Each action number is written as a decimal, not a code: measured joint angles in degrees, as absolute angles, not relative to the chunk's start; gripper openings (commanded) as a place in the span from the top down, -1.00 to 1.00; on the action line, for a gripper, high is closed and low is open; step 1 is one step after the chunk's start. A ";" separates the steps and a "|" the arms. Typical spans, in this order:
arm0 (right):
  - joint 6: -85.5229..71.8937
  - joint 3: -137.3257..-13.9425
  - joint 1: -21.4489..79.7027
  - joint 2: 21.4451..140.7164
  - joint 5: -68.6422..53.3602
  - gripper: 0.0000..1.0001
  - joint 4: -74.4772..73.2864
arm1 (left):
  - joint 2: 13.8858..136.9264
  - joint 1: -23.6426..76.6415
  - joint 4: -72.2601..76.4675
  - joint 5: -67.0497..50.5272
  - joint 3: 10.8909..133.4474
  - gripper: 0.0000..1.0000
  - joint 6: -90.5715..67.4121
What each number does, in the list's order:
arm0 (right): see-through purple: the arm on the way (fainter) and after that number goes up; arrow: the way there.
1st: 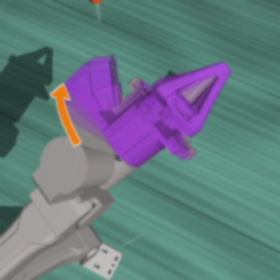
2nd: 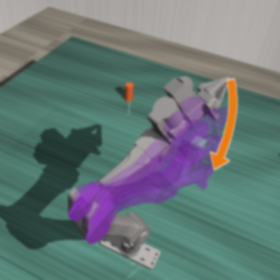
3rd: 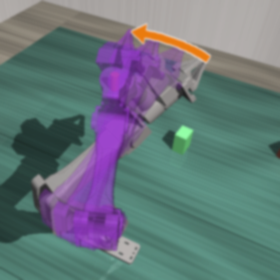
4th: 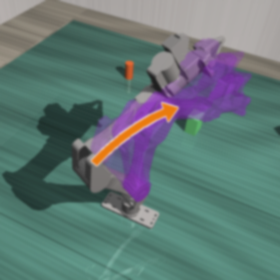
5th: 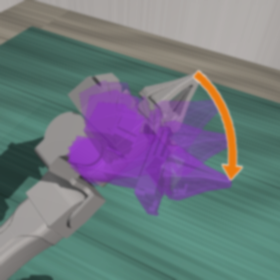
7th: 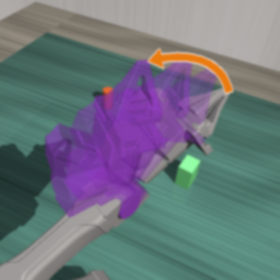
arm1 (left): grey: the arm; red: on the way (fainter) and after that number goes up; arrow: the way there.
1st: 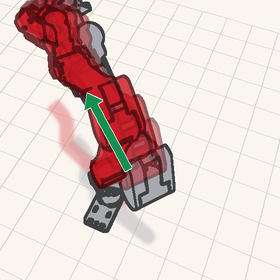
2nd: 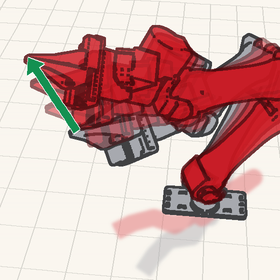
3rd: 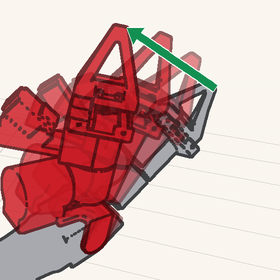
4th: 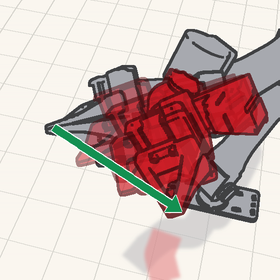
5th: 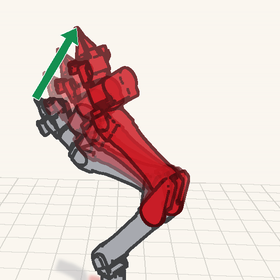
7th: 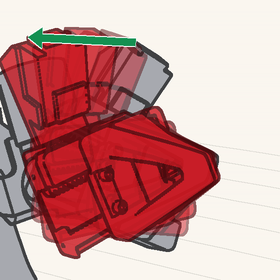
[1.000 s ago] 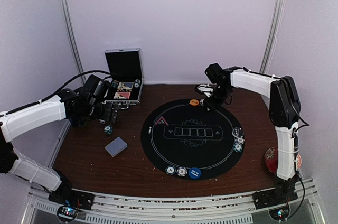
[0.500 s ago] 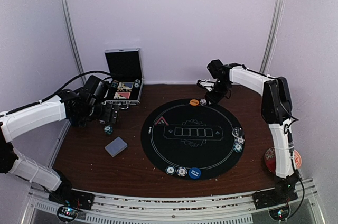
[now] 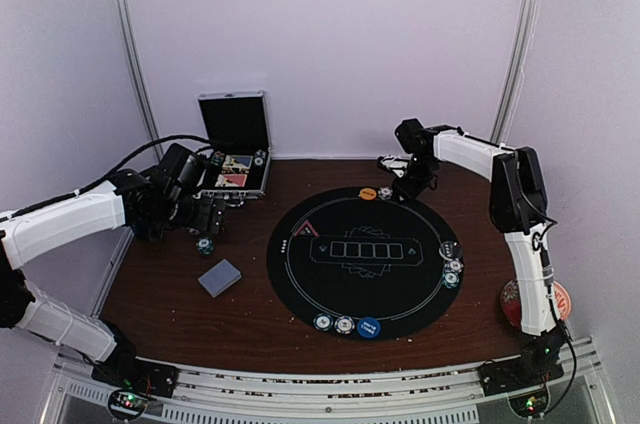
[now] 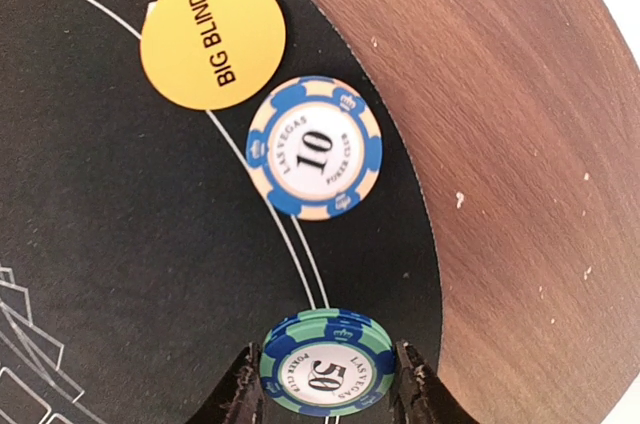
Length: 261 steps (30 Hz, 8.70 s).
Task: Distribute texas hold em gaming equipment
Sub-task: Place the poker chips pile in the big blind area, then pick up the pile of poker chips from the pile of poker chips, then place the poker chips pile at the small blind area.
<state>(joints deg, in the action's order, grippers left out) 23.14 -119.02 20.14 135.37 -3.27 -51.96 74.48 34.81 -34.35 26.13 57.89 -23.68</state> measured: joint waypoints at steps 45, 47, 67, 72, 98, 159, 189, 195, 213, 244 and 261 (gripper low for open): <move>25.61 -119.77 20.10 139.76 0.40 0.21 -44.45 | 74.70 34.81 -34.35 26.13 57.80 -0.96 -23.68; 25.63 -119.77 20.10 139.76 0.36 0.12 -44.45 | 74.70 34.81 -34.35 26.13 57.80 -0.96 -23.68; 25.15 -119.87 20.12 133.27 -3.05 -0.97 -48.75 | 77.43 34.81 -34.35 26.13 57.80 -0.96 -23.66; 23.59 -116.71 20.75 120.38 -4.47 -1.00 -49.63 | 79.59 34.48 -34.35 25.54 57.82 -0.96 -23.22; 22.35 -84.23 34.41 98.00 -1.37 -1.00 -36.64 | 106.34 21.21 -37.23 16.43 77.19 -0.96 -22.87; 23.64 -81.78 37.60 102.96 4.82 -1.00 -32.23 | 110.63 18.04 -33.04 6.44 77.19 0.07 -21.98; 23.81 -81.76 37.63 102.94 5.08 -1.00 -32.21 | 109.78 18.04 -33.01 6.44 77.17 0.24 -22.06; 23.79 -81.73 37.63 102.94 5.28 -1.00 -32.08 | 107.85 18.04 -32.97 6.44 77.14 0.27 -22.04; 23.75 -81.69 36.73 102.08 4.91 -1.00 -31.77 | 100.38 33.30 -34.09 9.08 73.56 0.29 -24.14; 23.66 -81.36 33.89 102.08 4.78 -1.00 -31.38 | 106.10 66.13 -28.49 12.86 65.52 0.29 -32.93; 23.68 -81.34 33.76 102.08 4.84 -1.00 -31.38 | 106.13 68.10 -27.88 12.56 66.02 0.28 -33.80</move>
